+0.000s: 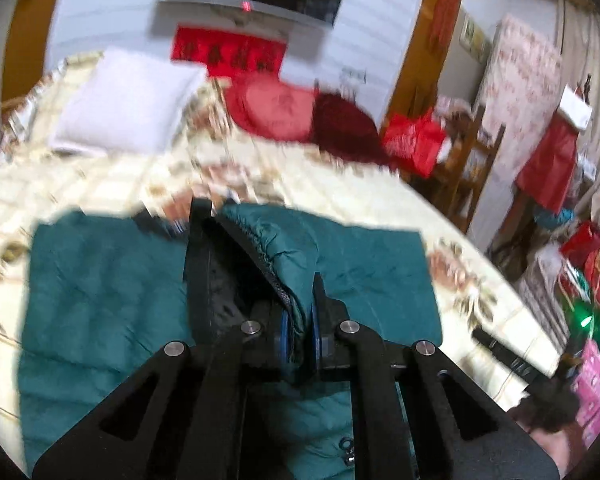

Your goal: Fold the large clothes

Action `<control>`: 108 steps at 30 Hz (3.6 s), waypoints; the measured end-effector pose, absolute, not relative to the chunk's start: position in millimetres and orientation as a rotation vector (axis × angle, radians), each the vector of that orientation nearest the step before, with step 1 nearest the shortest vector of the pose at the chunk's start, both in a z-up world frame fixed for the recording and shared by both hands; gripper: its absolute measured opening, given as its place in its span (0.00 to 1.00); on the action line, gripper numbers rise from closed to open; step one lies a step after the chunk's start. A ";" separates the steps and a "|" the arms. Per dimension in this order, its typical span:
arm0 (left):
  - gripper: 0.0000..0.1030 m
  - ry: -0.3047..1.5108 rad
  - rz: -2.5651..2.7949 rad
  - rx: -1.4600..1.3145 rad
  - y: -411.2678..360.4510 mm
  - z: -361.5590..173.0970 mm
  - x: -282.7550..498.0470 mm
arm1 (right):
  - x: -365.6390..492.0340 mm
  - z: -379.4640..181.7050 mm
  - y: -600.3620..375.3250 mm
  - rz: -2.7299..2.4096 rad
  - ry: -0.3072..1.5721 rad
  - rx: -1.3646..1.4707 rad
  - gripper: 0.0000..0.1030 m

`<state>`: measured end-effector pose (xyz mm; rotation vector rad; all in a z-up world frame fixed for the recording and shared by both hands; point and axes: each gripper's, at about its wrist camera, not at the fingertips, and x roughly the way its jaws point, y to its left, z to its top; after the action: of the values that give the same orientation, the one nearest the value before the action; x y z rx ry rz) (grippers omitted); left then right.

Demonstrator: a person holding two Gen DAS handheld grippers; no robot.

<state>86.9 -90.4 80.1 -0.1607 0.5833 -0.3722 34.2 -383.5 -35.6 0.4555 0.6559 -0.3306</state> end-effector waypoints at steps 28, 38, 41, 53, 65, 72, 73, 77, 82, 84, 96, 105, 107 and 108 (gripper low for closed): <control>0.59 0.690 0.104 -0.321 81.3 -9.7 87.9 | 60.7 -22.4 -337.9 -0.329 0.616 0.373 0.66; 0.59 0.490 0.030 -0.261 53.8 18.6 79.6 | 76.0 -20.2 -293.4 -0.288 0.568 0.236 0.66; 0.59 0.542 -0.009 -0.209 34.5 10.0 97.0 | 80.2 -16.0 -293.6 -0.243 0.517 0.240 0.66; 0.60 0.810 0.124 -0.192 40.1 -45.2 133.0 | 195.0 -44.9 -264.5 0.098 0.784 0.105 0.32; 0.61 0.844 0.194 -0.129 37.2 -50.0 127.2 | 220.2 -17.2 -285.2 0.113 0.746 0.173 0.32; 0.62 0.843 0.192 -0.125 34.3 -50.5 127.0 | 295.9 -43.7 -281.9 0.014 0.871 0.220 0.32; 0.62 0.840 0.192 -0.120 33.8 -51.0 127.0 | 304.7 -63.4 -282.1 -0.012 0.934 0.202 0.32; 0.62 0.839 0.197 -0.110 32.5 -52.7 127.9 | 306.2 -86.1 -279.2 -0.001 0.926 0.135 0.32; 0.71 0.850 0.200 -0.153 38.9 -55.4 129.8 | 299.1 -58.7 -278.3 -0.018 0.939 0.118 0.32; 0.73 0.854 0.189 -0.186 44.0 -56.4 129.9 | 272.0 -36.3 -281.9 0.003 0.836 0.130 0.33; 0.76 0.844 0.176 -0.213 48.0 -54.7 126.9 | 193.6 -81.3 -252.4 0.100 0.862 0.059 0.58; 0.76 0.844 0.173 -0.220 49.3 -55.6 127.7 | 169.2 -24.5 -229.9 0.121 0.731 0.072 0.62; 0.77 0.845 0.173 -0.221 49.5 -55.8 127.6 | 167.6 -32.5 -205.0 0.196 0.770 0.032 0.78; 0.79 0.845 0.163 -0.229 50.3 -56.2 127.8 | 170.7 -43.4 -193.6 0.201 0.816 -0.014 0.83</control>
<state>127.8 50.3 -56.2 -0.2287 0.8448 0.1626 170.7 -193.6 -43.4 -0.0141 0.8158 0.2015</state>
